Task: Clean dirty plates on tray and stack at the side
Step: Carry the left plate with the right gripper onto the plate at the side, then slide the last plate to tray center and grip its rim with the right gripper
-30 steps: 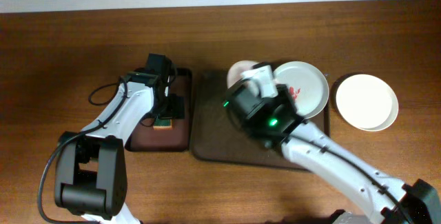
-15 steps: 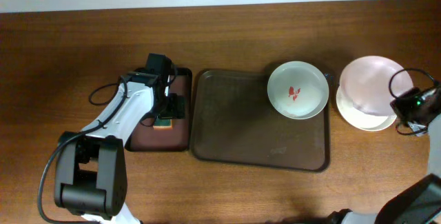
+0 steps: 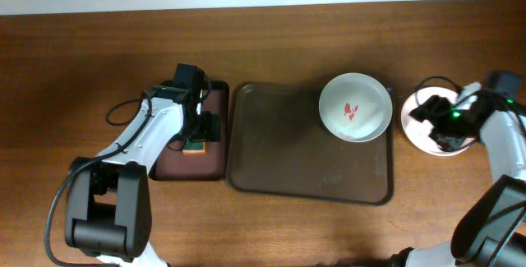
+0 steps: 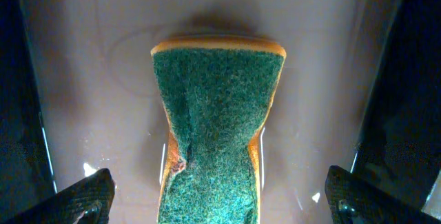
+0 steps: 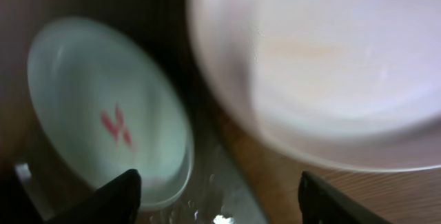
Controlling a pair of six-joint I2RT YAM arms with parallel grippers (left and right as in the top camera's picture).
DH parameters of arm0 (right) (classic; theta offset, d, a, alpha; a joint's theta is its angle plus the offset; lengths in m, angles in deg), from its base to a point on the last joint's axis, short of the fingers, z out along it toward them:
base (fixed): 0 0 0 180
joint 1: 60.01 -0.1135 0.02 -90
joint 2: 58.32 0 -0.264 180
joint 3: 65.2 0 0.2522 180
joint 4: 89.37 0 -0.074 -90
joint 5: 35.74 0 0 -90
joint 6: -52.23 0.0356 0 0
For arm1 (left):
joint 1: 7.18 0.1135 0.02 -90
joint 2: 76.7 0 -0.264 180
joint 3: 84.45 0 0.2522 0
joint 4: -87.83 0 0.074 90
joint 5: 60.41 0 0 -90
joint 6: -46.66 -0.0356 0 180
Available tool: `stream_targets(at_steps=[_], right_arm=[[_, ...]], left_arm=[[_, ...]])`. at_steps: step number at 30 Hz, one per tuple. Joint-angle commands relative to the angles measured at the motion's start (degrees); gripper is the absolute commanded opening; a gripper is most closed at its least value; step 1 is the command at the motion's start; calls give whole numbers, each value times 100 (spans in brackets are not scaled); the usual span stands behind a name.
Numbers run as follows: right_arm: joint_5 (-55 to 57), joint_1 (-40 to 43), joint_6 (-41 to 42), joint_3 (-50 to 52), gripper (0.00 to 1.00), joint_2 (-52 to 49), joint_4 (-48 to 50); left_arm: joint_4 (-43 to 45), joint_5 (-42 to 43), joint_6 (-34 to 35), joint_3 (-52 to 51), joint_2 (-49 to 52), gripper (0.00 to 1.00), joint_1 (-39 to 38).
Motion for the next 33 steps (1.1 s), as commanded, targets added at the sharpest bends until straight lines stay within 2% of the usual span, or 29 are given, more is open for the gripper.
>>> stream_targets(at_steps=[1,4,6,11,14,17,22,25,28,29,30,31,33], right_arm=[[459,-750,-129,-90,61,4,-129],[1189,-1397,157,-74,59,-144,-201],[1504,-1768,409,-74,54,-321,-162],[1644,-1897,564,-74,52,-898,-4],[1600,-1897,562,-74,40,-1115,146],[1488,-1897,557,-74,20,-1115,155],[621,-2166,538,-74,4,-1115,157],[199,-2629,654,-74,4,-1115,157],[197,-3174,1185,-74,4,-1115,203],[177,-3333,1294,-74,18,-1115,221],[120,-3440,1290,-76,47,-1115,229],[118,-3460,1163,-81,51,-1113,251],[149,-3344,645,-229,51,-1113,269]], left_arm=[[-2,20,-31,48,-125,96,9],[-2,20,-31,48,-125,96,9],[-2,17,-31,48,-125,96,9],[0,17,-31,48,-125,97,9],[-2,20,-31,48,-125,97,9],[0,20,-31,48,-125,97,9],[0,20,-31,48,-125,97,9],[0,20,-31,48,-125,97,9],[0,20,-31,48,-125,97,9],[0,17,-31,48,-125,96,9],[0,20,-31,48,-125,97,9],[0,20,-31,48,-125,97,9],[-2,20,-31,48,-125,97,9]])
